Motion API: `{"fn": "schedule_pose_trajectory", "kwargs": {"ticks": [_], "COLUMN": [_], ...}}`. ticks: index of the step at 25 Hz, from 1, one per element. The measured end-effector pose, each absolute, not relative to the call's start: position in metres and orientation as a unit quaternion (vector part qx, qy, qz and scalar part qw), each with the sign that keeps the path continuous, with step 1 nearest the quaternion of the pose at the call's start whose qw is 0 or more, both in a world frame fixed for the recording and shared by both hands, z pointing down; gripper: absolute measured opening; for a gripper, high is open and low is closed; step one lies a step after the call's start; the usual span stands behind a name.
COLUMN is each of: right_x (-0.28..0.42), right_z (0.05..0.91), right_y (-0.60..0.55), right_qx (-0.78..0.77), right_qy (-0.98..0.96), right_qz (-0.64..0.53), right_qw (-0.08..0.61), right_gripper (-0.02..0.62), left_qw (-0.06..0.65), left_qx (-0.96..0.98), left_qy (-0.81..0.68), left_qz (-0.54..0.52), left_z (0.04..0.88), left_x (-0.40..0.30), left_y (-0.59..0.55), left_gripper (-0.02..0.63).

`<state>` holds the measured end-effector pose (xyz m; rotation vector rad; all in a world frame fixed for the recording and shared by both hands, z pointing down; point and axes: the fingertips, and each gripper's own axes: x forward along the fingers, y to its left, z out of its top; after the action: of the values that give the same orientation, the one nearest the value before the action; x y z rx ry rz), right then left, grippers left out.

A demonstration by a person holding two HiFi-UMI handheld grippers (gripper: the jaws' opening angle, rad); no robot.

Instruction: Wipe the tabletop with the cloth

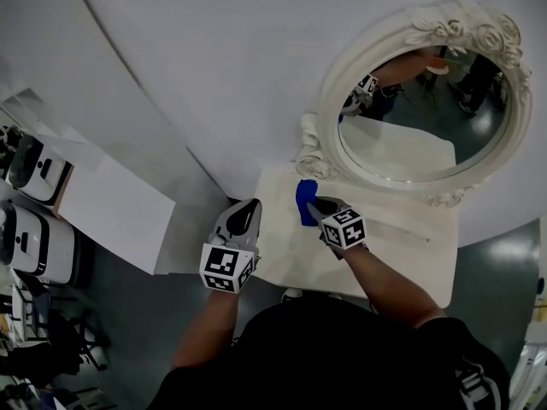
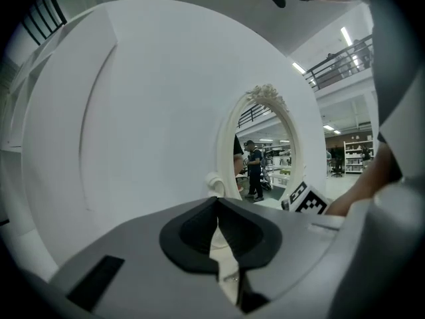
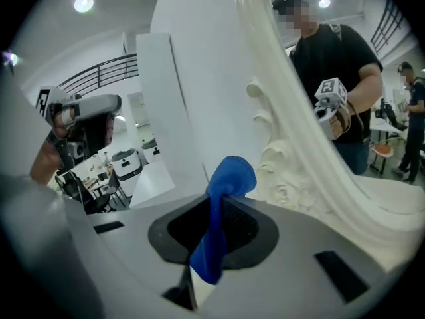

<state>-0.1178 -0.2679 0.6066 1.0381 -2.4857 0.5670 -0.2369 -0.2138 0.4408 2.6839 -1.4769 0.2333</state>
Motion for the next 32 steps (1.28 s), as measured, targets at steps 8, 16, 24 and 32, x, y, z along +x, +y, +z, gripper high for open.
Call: {"fn": "schedule_pose_trajectory", "kwargs": {"ticks": [8, 16, 24, 32], "right_x": [-0.233, -0.304, -0.331, -0.316], "right_z": [0.680, 0.752, 0.808, 0.847], "right_y": [-0.276, -0.272, -0.270, -0.263], "right_qx": [0.291, 0.252, 0.253, 0.261], "right_qy": [-0.893, -0.883, -0.860, -0.842], "right_qz": [0.249, 0.297, 0.353, 0.372], "right_qw": [0.235, 0.262, 0.268, 0.289], "right_gripper": [0.040, 0.038, 0.038, 0.038], "left_qw": [0.045, 0.048, 0.064, 0.074], "left_qx": [0.843, 0.821, 0.809, 0.812], "left_qy": [-0.529, -0.561, -0.572, -0.566], "left_qz": [0.087, 0.097, 0.115, 0.126], "left_z": [0.452, 0.466, 0.481, 0.492], "left_x": [-0.303, -0.348, -0.379, -0.383], "left_y": [-0.204, -0.196, -0.183, -0.178], "left_gripper": [0.011, 0.011, 0.011, 0.011]}}
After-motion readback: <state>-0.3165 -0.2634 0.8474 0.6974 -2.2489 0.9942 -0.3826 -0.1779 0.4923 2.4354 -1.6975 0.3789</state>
